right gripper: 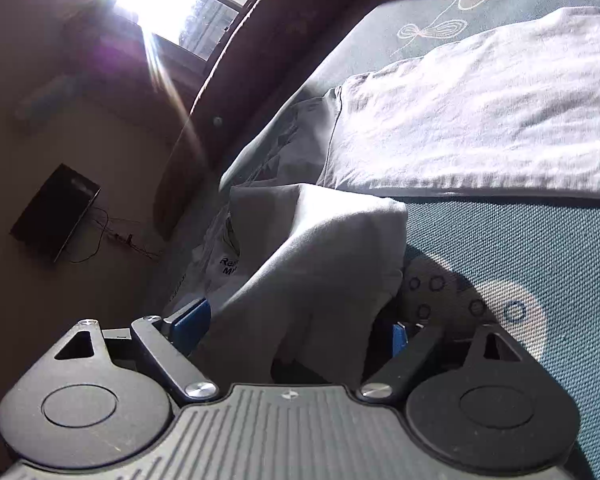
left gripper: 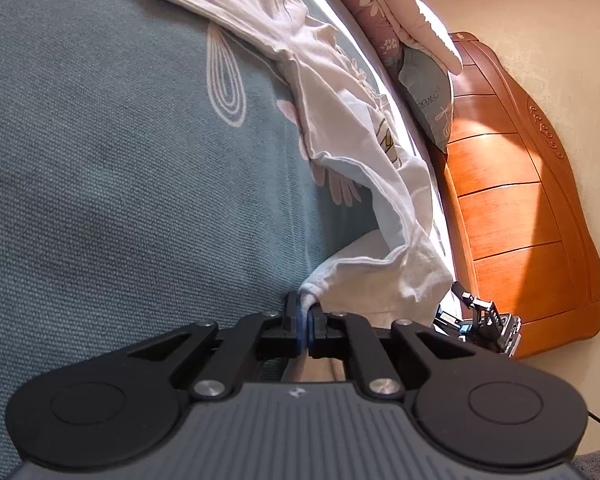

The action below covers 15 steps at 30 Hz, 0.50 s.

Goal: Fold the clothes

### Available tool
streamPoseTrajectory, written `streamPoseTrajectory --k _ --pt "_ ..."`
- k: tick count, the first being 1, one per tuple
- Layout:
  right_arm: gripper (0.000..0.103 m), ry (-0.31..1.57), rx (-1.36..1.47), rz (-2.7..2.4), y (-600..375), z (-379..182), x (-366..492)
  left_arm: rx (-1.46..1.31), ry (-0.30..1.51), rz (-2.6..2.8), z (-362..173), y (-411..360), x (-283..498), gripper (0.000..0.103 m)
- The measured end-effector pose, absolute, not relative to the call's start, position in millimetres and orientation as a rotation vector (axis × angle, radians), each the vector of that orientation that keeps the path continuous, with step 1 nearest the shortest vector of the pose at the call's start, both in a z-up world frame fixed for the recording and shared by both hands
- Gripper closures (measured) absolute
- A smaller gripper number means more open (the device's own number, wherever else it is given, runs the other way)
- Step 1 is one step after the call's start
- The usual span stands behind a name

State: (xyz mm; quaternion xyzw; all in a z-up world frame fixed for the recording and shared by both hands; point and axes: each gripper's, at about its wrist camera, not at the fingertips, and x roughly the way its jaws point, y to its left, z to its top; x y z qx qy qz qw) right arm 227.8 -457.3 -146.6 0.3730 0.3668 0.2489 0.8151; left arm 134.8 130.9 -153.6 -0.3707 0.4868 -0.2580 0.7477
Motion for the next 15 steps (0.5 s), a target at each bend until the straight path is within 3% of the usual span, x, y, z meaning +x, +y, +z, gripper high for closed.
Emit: streamPoseTrajectory --k 6,15 --pt "0.069 0.768 0.792 0.472 -466 -160 221 -0.848 1.049 -0.567 -159 135 132 0.095" --pt "0.07 0.768 0.774 0.441 -460 -160 220 -0.827 1.058 -0.569 -156 135 136 0.095"
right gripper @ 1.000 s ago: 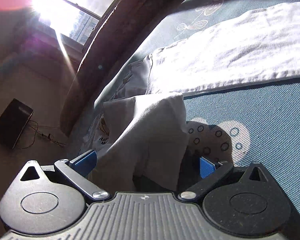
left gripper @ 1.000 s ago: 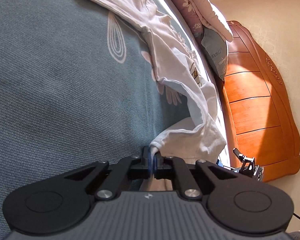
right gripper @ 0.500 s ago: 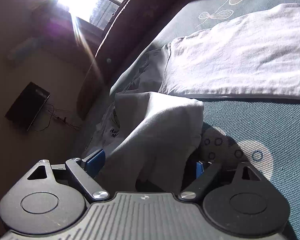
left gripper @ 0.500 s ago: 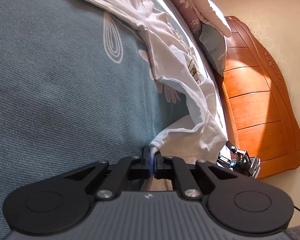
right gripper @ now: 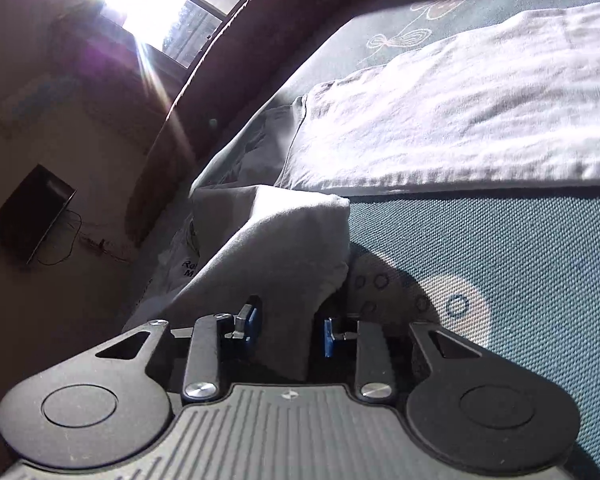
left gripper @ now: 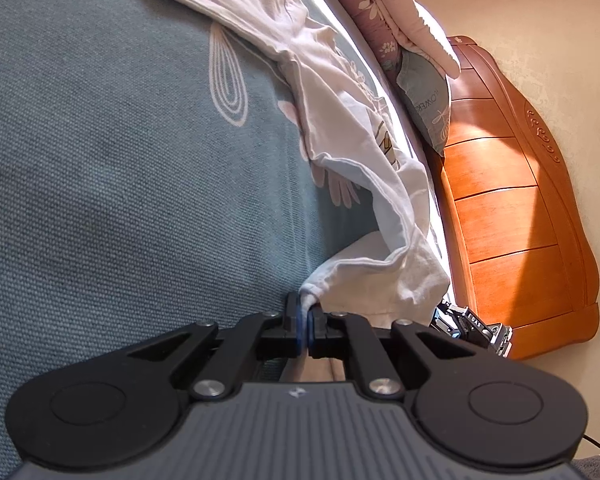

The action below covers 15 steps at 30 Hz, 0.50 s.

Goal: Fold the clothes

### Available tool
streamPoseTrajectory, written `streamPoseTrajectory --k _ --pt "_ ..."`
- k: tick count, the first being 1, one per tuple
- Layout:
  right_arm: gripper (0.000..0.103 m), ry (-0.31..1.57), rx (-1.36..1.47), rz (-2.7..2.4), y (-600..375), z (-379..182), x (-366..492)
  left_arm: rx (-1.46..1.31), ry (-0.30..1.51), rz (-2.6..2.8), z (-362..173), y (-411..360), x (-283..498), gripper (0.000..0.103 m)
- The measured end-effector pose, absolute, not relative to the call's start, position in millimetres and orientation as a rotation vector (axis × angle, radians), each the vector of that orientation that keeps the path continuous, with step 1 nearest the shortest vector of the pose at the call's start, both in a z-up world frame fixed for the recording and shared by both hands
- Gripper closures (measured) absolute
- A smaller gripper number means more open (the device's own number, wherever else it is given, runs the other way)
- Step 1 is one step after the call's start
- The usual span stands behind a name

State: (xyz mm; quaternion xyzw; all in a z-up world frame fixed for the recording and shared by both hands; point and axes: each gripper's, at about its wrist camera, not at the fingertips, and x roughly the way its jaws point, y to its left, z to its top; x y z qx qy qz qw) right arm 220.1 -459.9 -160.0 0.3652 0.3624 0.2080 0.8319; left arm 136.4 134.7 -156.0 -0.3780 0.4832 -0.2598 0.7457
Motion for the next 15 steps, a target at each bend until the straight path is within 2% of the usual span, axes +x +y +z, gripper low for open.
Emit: streamPoseTrajectory --k 3,6,10,11,15 --pt "0.071 0.765 0.742 0.417 -453 -159 221 -0.804 1.058 -0.566 -153 133 136 0.095" --pt "0.103 0.8 0.752 0.352 -456 -165 226 -0.763 1.054 -0.55 -148 129 135 0.095" --pt "0.102 0.838 0.776 0.318 -462 -158 225 -0.722 1.049 -0.517 -138 124 132 0.097" --pt "0.102 0.847 0.773 0.307 -461 -154 225 -0.725 1.048 -0.518 -136 123 131 0.101" --pt "0.099 0.834 0.74 0.315 -457 -134 211 -0.755 1.007 -0.556 -117 125 123 0.102"
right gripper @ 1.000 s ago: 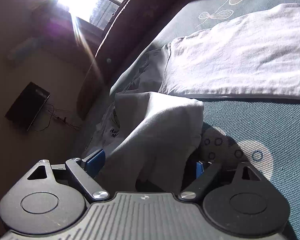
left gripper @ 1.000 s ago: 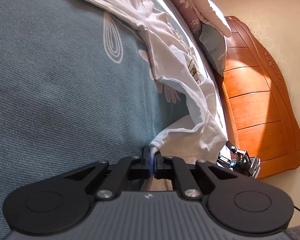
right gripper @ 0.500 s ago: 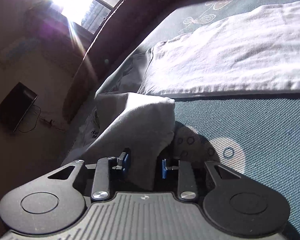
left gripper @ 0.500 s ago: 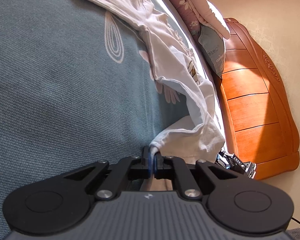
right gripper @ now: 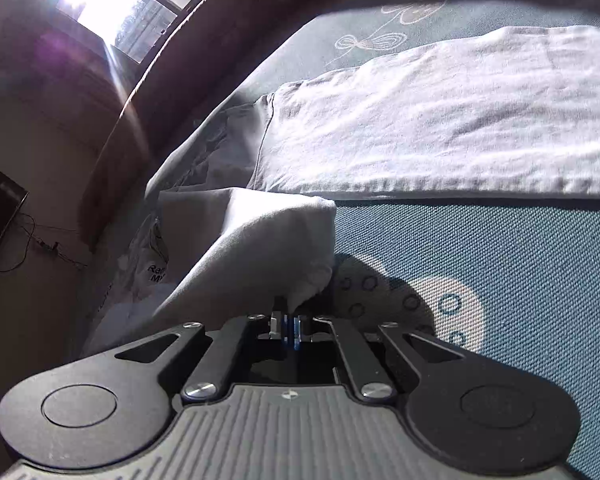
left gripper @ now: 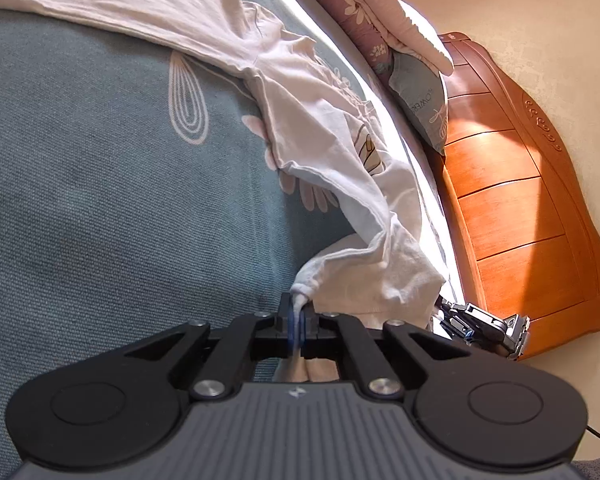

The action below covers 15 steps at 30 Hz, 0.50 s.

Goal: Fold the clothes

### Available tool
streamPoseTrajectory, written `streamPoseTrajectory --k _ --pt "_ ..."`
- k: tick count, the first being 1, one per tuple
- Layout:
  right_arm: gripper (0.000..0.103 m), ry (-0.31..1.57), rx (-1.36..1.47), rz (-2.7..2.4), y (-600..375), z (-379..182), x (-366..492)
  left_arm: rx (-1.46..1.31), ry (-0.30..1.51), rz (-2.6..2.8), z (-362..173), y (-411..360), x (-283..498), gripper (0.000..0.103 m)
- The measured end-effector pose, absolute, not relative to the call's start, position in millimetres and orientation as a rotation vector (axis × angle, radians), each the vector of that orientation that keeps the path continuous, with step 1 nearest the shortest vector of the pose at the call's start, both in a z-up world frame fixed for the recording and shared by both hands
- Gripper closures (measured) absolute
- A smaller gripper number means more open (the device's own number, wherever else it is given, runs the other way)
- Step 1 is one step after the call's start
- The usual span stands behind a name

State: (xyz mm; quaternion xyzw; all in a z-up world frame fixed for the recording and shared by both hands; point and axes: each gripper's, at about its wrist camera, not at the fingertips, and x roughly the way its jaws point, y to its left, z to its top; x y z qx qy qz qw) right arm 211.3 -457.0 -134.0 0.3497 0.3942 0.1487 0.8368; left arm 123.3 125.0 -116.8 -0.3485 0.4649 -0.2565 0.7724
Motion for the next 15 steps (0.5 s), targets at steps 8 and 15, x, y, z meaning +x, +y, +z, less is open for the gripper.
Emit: streamPoseTrajectory --k 8,15 --pt "0.099 0.718 0.794 0.404 -476 -65 153 -0.737 0.906 -0.664 -53 118 101 0.102" --pt "0.099 0.742 0.814 0.483 -478 -33 110 -0.729 0.835 -0.616 -13 141 72 0.102"
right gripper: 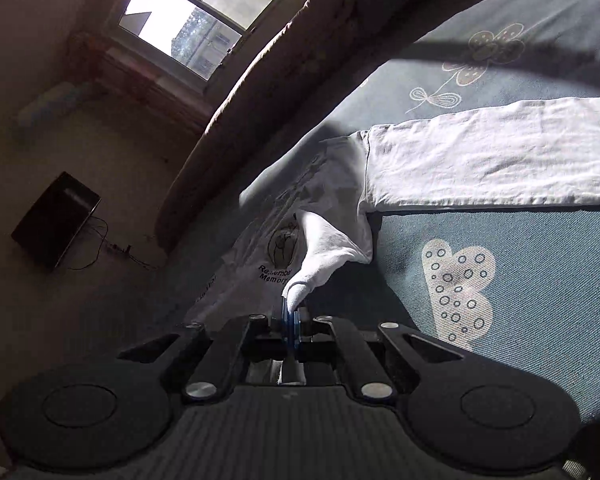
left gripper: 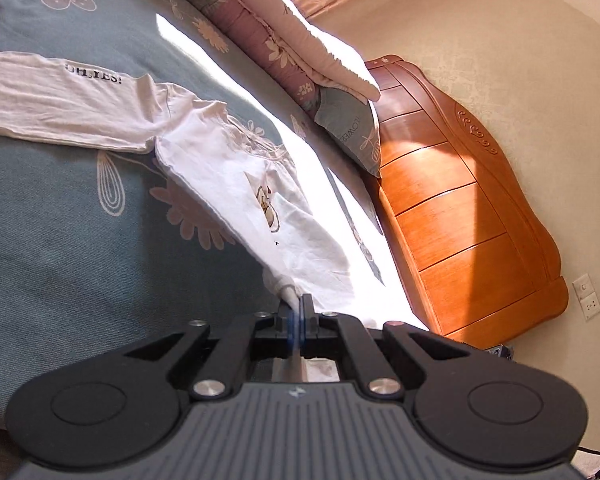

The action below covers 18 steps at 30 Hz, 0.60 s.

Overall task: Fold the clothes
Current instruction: 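Fold the held fabric over the shirt and open both grippers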

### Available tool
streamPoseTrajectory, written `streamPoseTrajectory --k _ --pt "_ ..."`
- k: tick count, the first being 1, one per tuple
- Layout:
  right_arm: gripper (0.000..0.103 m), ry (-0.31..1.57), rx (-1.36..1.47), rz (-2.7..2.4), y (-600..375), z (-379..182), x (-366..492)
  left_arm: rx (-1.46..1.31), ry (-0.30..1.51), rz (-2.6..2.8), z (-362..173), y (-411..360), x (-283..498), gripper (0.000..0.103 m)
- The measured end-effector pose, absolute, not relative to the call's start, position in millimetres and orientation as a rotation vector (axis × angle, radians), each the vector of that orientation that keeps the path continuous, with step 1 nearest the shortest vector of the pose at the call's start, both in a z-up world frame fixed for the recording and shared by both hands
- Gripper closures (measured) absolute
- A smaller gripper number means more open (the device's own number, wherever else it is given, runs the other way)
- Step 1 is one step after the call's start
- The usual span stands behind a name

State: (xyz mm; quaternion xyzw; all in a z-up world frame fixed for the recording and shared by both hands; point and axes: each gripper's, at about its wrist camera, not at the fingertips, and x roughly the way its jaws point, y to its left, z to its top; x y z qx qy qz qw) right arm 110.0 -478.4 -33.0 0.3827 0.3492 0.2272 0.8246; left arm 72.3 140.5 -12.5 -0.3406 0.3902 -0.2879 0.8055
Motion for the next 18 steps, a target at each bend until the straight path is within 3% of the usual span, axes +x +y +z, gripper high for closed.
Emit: streamPoseTrajectory --k 6,12,15,18 --pt "0.099 0.849 0.852 0.521 -472 -45 94 -0.732 0.877 -0.492 -22 171 66 0.102" --pt "0.091 1.104 0.652 0.369 -449 -94 101 -0.733 1.115 -0.351 -78 184 82 0.101" --pt "0.089 1.089 0.63 0.338 -454 -90 101 -0.711 1.086 -0.351 -59 193 81 0.097" --pt "0.071 1.031 0.614 0.335 -462 -72 100 -0.673 0.986 -0.368 -22 203 90 0.091"
